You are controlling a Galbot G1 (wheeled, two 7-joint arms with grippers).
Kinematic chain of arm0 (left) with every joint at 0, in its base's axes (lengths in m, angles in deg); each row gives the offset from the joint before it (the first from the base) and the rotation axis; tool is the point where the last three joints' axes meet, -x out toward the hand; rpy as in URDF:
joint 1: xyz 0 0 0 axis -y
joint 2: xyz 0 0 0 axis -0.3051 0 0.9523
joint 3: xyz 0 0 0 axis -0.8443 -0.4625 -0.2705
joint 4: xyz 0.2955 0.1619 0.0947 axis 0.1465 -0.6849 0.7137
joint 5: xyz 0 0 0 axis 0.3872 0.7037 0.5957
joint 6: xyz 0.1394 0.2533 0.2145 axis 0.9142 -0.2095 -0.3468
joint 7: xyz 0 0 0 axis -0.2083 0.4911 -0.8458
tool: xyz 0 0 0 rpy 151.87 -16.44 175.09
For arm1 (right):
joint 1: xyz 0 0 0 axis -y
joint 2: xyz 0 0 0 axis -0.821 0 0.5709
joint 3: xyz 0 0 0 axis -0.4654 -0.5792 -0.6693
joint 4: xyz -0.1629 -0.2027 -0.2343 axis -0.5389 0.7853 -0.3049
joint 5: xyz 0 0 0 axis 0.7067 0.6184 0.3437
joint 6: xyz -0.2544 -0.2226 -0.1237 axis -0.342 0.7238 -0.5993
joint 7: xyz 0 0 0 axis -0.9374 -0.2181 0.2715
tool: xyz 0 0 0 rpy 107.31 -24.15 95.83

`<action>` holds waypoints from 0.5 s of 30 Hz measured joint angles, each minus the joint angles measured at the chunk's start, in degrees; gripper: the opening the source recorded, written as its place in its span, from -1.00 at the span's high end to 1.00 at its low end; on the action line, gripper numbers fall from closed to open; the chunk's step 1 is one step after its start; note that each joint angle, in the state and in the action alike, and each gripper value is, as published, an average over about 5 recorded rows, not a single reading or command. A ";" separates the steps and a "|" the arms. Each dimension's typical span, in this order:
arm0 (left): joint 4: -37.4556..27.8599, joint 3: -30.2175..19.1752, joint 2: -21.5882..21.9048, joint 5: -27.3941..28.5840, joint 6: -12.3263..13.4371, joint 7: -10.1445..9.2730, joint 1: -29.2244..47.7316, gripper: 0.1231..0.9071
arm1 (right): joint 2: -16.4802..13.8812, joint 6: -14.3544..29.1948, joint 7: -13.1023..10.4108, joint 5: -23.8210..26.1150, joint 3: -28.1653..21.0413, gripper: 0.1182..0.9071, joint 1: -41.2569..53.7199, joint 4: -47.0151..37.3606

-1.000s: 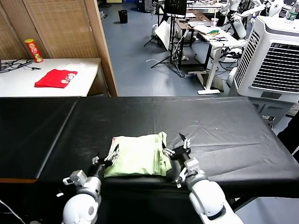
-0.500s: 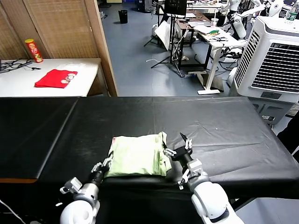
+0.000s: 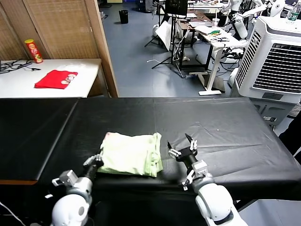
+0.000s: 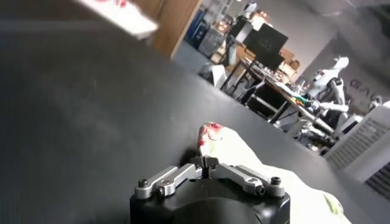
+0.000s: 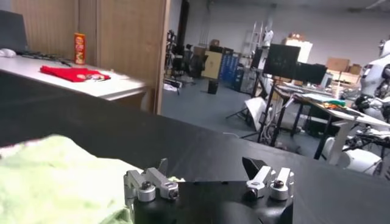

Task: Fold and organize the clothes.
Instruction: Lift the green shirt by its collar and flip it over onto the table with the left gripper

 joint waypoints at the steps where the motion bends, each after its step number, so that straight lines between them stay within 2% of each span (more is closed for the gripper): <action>1: 0.43 0.47 1.05 1.49 -0.21 -0.04 0.11 0.97 | -0.05 -0.01 -0.02 0.00 0.24 -0.72 -0.01 0.03; 6: 1.94 3.69 7.99 6.89 -0.54 -0.02 -0.36 0.97 | -0.24 -0.04 -0.17 -0.01 1.23 -0.72 -0.03 -0.24; 15: 3.88 12.65 22.10 9.82 -1.04 -0.91 -2.31 0.97 | 0.36 -0.03 -0.24 0.02 1.15 -0.72 0.23 -1.00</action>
